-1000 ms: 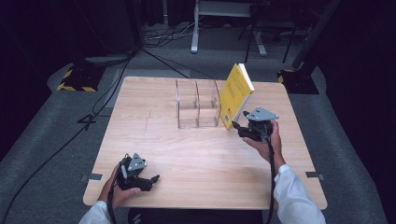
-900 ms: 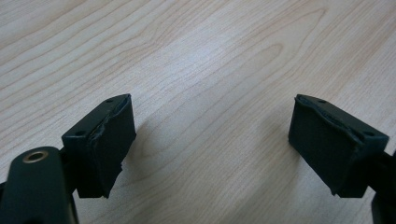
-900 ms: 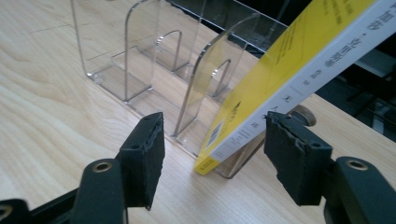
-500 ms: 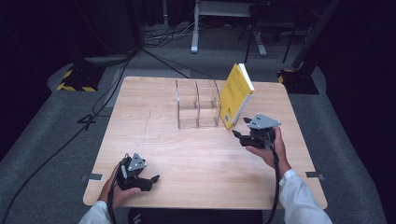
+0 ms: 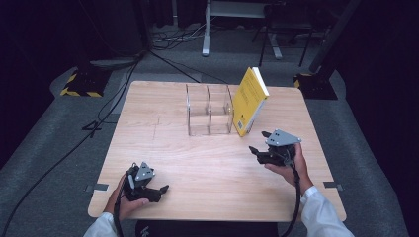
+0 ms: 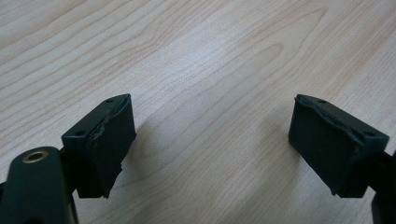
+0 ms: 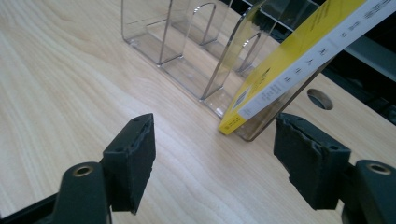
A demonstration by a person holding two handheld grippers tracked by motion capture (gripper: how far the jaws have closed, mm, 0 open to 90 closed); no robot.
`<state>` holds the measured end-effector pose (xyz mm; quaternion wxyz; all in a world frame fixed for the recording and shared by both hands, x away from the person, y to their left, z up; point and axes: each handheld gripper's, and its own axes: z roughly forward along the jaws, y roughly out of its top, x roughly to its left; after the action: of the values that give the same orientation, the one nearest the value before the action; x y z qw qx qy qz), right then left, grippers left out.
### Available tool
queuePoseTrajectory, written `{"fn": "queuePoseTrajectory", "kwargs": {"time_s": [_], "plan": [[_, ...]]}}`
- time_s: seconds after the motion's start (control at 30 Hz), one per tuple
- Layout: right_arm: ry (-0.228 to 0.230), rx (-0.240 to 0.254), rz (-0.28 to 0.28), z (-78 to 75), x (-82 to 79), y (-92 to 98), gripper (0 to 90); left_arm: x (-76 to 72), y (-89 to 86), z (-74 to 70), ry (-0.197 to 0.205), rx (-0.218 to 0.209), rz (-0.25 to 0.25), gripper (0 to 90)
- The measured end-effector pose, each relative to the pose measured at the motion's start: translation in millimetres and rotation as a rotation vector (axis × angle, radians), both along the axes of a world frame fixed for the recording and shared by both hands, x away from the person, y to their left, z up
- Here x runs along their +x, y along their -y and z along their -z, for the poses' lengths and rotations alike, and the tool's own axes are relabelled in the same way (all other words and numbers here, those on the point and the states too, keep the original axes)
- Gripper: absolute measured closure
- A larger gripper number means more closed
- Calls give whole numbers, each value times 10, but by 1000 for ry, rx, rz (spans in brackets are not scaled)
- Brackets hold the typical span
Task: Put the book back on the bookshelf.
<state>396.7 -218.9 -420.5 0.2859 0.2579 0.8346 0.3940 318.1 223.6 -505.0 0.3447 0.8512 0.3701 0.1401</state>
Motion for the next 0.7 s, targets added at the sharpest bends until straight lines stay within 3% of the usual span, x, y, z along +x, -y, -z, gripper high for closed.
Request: {"fn": "queuePoseTrajectory", "kwargs": {"time_s": [0.7], "plan": [[-33,-55,23,298,-247,268,281,2,-3,-3,3,6,3,152]]}}
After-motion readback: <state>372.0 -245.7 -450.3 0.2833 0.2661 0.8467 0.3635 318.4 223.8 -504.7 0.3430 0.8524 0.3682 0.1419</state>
